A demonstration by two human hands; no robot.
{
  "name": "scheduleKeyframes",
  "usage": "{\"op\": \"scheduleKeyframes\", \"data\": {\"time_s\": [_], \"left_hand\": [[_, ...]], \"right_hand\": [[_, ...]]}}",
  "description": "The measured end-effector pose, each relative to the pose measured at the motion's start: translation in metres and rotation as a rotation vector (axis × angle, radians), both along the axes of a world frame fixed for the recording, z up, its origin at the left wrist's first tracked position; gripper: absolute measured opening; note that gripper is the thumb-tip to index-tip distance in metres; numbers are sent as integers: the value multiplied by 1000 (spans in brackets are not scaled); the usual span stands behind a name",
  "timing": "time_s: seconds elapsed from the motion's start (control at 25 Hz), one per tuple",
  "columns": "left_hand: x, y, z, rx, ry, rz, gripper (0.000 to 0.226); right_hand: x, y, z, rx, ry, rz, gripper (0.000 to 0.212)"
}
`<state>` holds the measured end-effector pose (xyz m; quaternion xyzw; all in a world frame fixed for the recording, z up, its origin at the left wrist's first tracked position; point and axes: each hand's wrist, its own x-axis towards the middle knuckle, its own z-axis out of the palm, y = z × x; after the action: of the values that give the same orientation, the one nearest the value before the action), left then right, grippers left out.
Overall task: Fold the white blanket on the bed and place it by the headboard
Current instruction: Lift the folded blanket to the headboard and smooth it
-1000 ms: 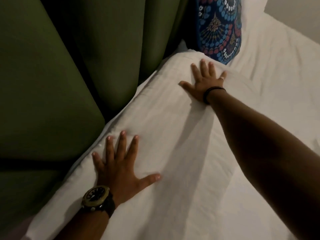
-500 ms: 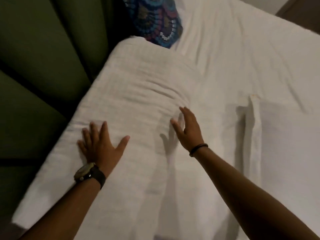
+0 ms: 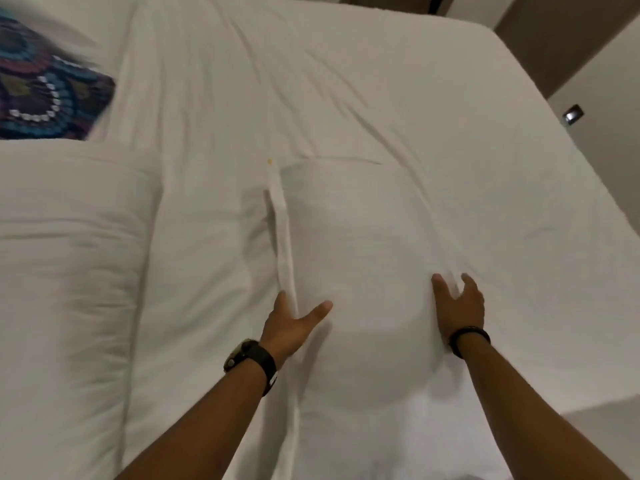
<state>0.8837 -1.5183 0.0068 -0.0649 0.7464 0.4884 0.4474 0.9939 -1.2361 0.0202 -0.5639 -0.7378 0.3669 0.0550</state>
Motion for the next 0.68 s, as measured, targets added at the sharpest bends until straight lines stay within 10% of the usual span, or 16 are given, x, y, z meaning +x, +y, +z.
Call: {"op": "scheduleKeyframes", "data": {"time_s": [0.2,0.68], "left_hand": [[33,38,-29,-76,27,144,143],[-26,-29,44,273,-35,426,79]], "right_hand": [[53,45,-38,-336,-83,58,112],[1,-40,45,-16,383,28,72]]}}
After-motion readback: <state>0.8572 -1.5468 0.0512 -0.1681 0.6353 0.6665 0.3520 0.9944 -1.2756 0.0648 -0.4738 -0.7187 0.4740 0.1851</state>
